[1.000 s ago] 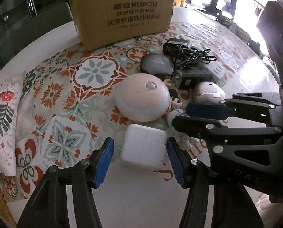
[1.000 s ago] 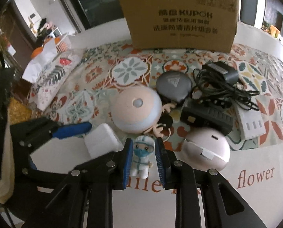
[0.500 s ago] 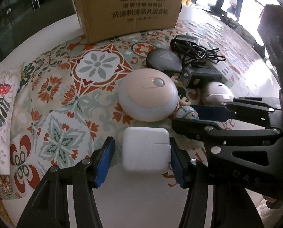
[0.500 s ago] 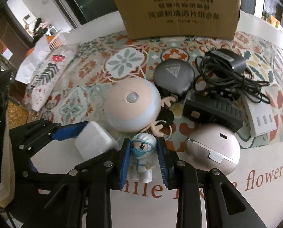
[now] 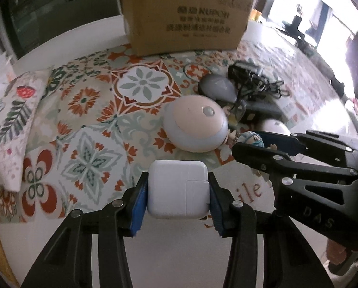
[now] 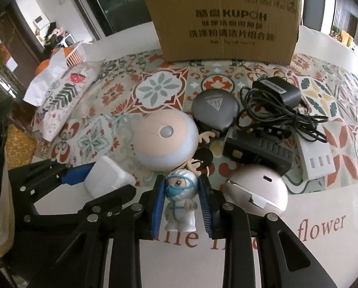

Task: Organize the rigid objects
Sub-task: 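Close the left tool on the white square charger, then lift and carry the figurine and charger over the cardboard box with both tools, then open both tools to drop the figurine and charger into the box, then withdraw both tools from the box back toward the table items, then grasp the silver oval mouse with the right tool while the left grasps the round pink-white lamp, then lift and carry the mouse and lamp over the cardboard box with both tools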

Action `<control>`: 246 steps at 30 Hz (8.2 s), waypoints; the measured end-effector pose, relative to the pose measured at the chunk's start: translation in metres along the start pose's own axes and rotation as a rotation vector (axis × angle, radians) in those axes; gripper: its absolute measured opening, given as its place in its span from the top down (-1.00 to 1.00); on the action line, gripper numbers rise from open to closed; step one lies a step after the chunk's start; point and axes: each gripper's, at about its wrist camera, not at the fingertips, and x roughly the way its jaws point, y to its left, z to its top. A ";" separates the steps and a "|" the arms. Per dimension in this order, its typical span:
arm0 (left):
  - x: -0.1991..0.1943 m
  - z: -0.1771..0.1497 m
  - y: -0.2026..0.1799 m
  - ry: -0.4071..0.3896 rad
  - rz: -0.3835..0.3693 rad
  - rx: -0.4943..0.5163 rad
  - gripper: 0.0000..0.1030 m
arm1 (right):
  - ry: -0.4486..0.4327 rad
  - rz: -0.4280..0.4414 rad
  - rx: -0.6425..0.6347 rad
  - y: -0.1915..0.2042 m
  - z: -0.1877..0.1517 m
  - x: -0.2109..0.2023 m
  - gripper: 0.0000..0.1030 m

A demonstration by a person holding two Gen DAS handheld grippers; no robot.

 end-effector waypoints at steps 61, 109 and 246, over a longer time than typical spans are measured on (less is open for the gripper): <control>-0.136 0.211 -0.059 -0.376 0.183 -0.090 0.12 | -0.349 0.000 -0.089 -0.058 0.178 -0.170 0.44; -0.046 0.295 -0.019 -0.089 0.295 -0.191 -0.55 | -0.018 -0.093 0.044 -0.123 0.277 -0.057 0.13; 0.047 0.032 -0.030 0.183 0.080 0.022 -0.44 | 0.037 -0.172 0.164 -0.063 -0.014 -0.019 -0.23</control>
